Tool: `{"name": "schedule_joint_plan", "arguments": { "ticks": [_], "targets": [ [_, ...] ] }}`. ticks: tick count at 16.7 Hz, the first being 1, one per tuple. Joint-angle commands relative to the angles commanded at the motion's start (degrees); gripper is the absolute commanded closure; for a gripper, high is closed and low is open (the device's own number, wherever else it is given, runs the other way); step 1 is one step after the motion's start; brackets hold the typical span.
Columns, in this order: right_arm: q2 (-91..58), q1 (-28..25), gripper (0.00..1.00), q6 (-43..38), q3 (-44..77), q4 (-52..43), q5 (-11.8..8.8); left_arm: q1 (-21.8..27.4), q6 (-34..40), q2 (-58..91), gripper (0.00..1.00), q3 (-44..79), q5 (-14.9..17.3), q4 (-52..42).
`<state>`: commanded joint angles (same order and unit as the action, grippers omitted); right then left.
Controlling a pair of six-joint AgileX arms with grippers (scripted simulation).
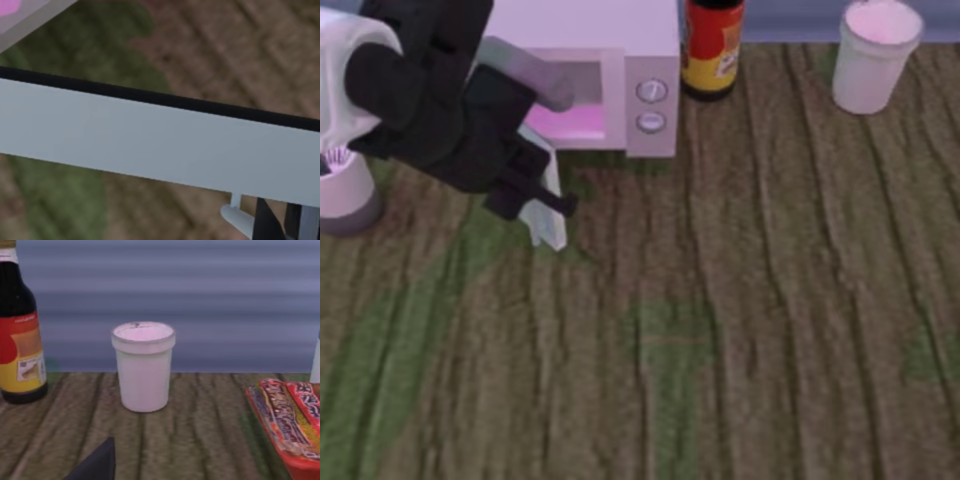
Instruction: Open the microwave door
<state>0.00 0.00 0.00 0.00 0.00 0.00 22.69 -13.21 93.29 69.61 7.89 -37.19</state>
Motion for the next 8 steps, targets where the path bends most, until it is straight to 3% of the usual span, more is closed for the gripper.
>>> {"name": "schedule_joint_plan", "arguments": {
  "ticks": [8],
  "targets": [
    [0.0, 0.0, 0.00, 0.0, 0.0, 0.0, 0.0, -3.7, -9.0, -2.0, 1.00, -2.0, 4.4, -2.0]
  ]
}}
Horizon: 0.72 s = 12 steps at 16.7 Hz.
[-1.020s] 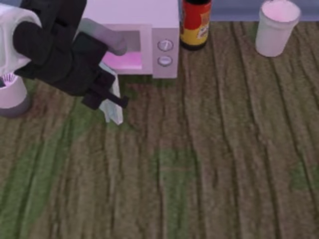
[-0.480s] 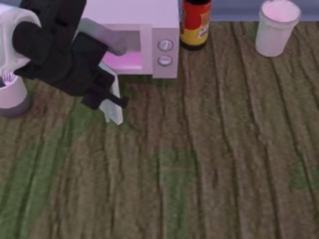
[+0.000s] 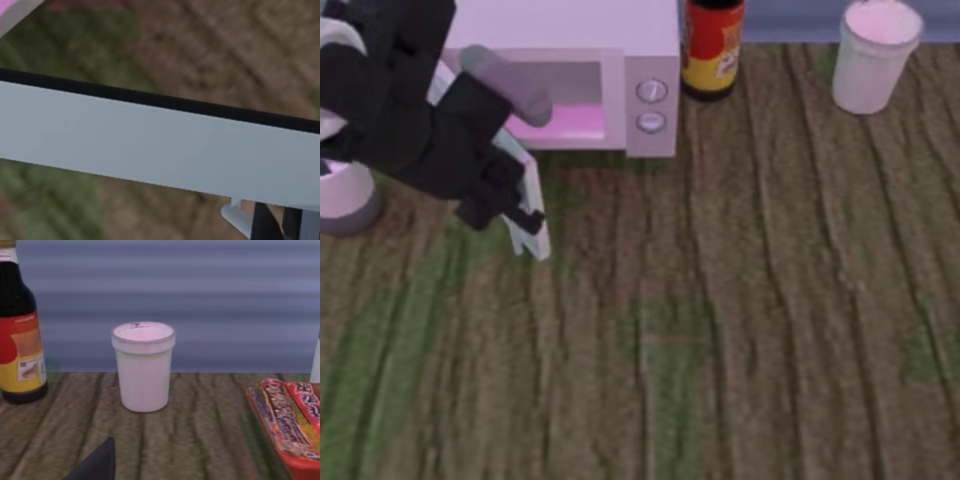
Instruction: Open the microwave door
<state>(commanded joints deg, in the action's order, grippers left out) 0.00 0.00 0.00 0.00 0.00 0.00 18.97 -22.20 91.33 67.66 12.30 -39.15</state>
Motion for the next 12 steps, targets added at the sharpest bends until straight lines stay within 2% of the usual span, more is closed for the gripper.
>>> {"name": "schedule_joint_plan", "arguments": {
  "ticks": [2, 12],
  "targets": [
    [0.0, 0.0, 0.00, 0.0, 0.0, 0.0, 0.0, -0.7, -1.5, -0.7, 1.00, -0.2, 0.8, -0.1],
    [0.0, 0.0, 0.00, 0.0, 0.0, 0.0, 0.0, -0.7, -1.5, -0.7, 1.00, -0.2, 0.9, -0.1]
  ]
}}
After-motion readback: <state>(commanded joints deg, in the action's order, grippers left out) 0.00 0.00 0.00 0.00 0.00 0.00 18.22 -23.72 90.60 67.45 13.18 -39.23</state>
